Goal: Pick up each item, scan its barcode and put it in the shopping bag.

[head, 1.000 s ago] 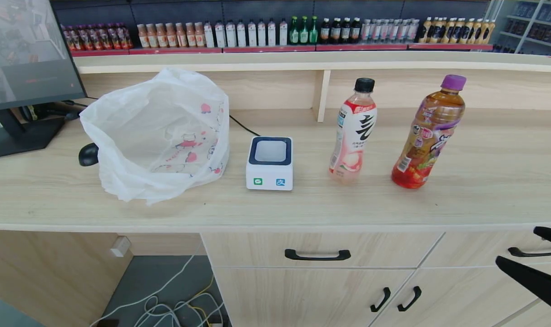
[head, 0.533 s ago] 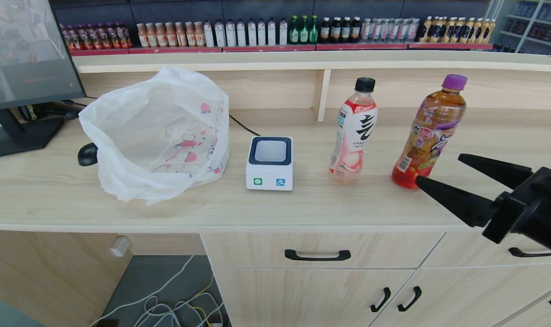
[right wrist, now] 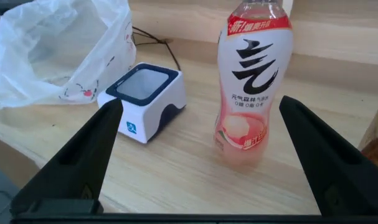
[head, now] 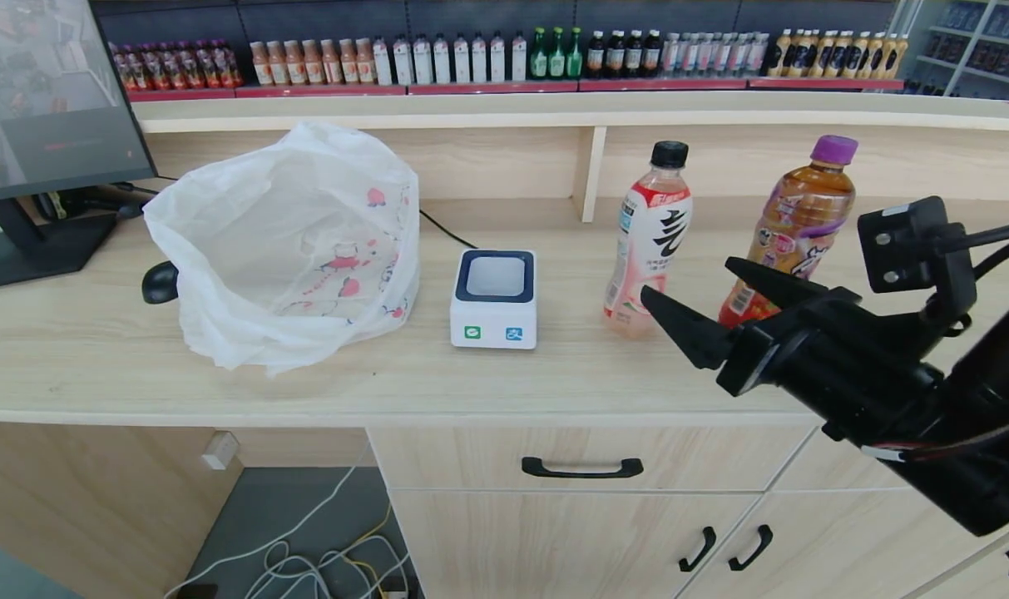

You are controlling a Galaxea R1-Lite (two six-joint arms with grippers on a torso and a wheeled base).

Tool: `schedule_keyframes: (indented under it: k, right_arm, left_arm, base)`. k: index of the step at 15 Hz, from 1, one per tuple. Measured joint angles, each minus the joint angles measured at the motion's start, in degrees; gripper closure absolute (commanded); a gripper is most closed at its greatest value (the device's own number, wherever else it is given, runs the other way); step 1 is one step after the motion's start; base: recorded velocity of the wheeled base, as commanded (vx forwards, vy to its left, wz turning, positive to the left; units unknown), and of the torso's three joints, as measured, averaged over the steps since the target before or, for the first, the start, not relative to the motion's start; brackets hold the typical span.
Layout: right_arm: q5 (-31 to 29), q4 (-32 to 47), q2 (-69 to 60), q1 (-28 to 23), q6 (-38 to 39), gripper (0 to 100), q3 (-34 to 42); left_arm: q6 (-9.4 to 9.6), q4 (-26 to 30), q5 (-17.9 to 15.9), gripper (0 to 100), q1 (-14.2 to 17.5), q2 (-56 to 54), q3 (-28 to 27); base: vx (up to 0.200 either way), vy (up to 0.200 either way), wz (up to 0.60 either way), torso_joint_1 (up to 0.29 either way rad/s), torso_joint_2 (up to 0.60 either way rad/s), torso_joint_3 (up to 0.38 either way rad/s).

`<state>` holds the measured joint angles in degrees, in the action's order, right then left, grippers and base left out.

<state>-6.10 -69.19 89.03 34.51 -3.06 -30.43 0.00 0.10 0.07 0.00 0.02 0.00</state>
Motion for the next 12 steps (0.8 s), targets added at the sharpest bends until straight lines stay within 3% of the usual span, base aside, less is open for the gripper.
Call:
schedule_keyframes:
  k: [5,12]
  right_arm:
    - [-6.5,-0.1,4.2,-1.0,-3.1,0,-6.5]
    - [-7.5,-0.1,7.8,-2.2,-2.2,0,-8.9]
  left_arm:
    - [0.00,0.0,0.0,0,0.0,0.0,0.0]
    - [0.00,0.0,0.0,0,0.0,0.0,0.0]
  base:
    - [0.000,0.000,0.00,0.000,0.00,0.000]
    - [0.000,0.000,0.00,0.000,0.00,0.000]
